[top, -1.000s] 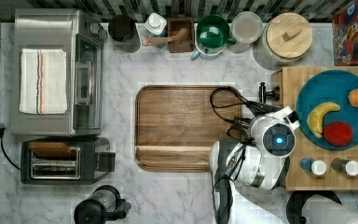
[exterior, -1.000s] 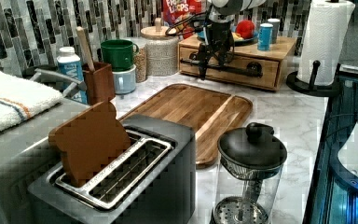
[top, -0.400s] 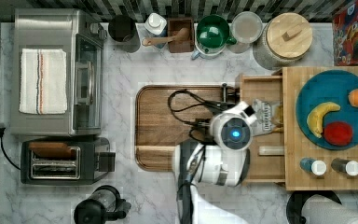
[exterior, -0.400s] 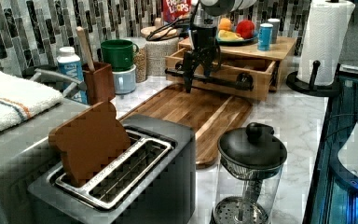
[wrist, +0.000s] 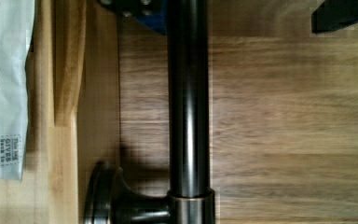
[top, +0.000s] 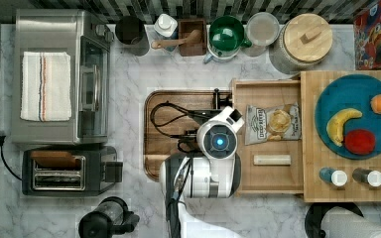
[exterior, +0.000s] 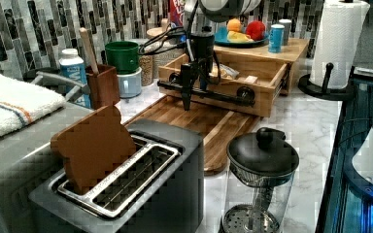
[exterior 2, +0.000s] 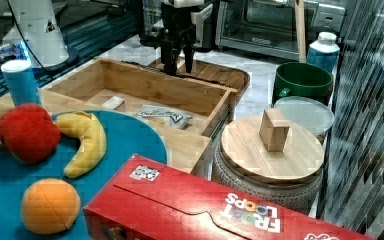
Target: Open the drawer.
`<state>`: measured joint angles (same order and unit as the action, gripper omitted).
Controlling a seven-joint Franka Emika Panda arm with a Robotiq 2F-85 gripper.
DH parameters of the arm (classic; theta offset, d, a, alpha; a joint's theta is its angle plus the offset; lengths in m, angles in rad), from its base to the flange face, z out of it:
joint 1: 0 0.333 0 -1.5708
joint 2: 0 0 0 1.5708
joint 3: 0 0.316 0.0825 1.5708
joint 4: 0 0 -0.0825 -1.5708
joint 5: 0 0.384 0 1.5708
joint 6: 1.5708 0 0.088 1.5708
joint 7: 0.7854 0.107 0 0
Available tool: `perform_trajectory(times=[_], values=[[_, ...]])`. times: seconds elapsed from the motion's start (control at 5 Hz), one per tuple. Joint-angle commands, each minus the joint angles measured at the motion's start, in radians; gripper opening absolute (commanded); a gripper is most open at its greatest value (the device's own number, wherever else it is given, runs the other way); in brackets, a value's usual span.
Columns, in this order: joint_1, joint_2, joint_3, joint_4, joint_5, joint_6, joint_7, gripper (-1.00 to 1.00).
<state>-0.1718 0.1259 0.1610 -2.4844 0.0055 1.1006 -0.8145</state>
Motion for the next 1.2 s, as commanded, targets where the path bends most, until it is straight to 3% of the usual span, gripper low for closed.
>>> perform_trajectory(times=[0.2,1.2], values=[[0.035,-0.037,0.058,-0.007,0.060,0.002,0.068,1.00],[0.025,-0.036,0.068,-0.007,0.058,0.002,0.069,1.00]])
